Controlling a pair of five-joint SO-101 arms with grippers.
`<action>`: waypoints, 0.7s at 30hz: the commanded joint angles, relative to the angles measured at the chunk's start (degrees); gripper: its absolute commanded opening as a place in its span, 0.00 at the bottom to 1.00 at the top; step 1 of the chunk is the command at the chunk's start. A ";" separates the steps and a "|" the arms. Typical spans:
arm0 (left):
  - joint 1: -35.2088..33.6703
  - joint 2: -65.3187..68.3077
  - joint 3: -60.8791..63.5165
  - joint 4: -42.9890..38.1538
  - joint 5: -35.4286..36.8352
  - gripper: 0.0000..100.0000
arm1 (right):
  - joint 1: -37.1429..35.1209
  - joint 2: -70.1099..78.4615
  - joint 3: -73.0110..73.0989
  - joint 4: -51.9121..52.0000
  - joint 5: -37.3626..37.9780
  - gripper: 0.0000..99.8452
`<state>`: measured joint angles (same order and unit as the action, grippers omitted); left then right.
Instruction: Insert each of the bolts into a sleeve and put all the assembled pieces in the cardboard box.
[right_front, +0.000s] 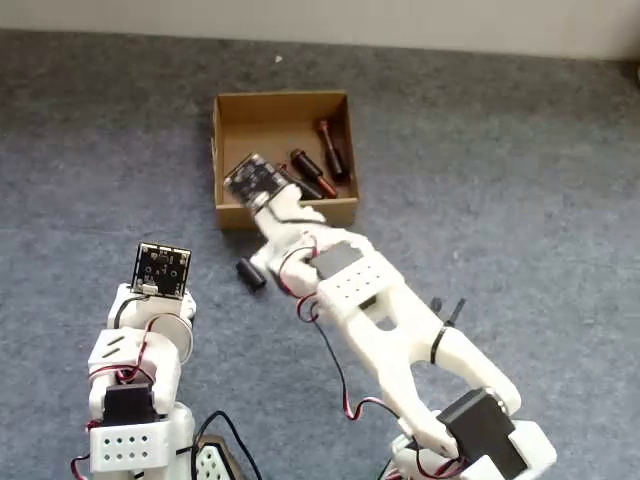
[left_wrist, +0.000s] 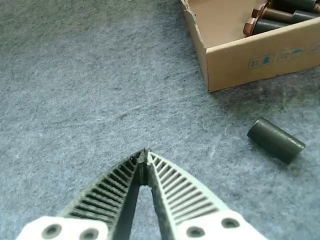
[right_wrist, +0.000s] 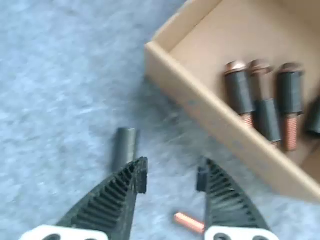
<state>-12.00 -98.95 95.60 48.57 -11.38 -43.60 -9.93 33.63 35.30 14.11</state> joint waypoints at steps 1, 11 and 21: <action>-0.84 -0.31 0.13 -0.88 -0.79 0.01 | -3.65 -2.95 -3.30 0.84 -1.49 0.18; -7.69 -0.31 -1.89 -0.88 -0.79 0.01 | -6.73 11.82 -13.23 2.15 -1.58 0.18; -7.69 -0.31 -1.80 -0.88 -0.79 0.01 | -5.32 29.58 -32.22 14.11 -5.63 0.18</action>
<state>-18.86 -98.95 95.52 48.57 -11.38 -49.93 18.37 7.78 46.73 9.71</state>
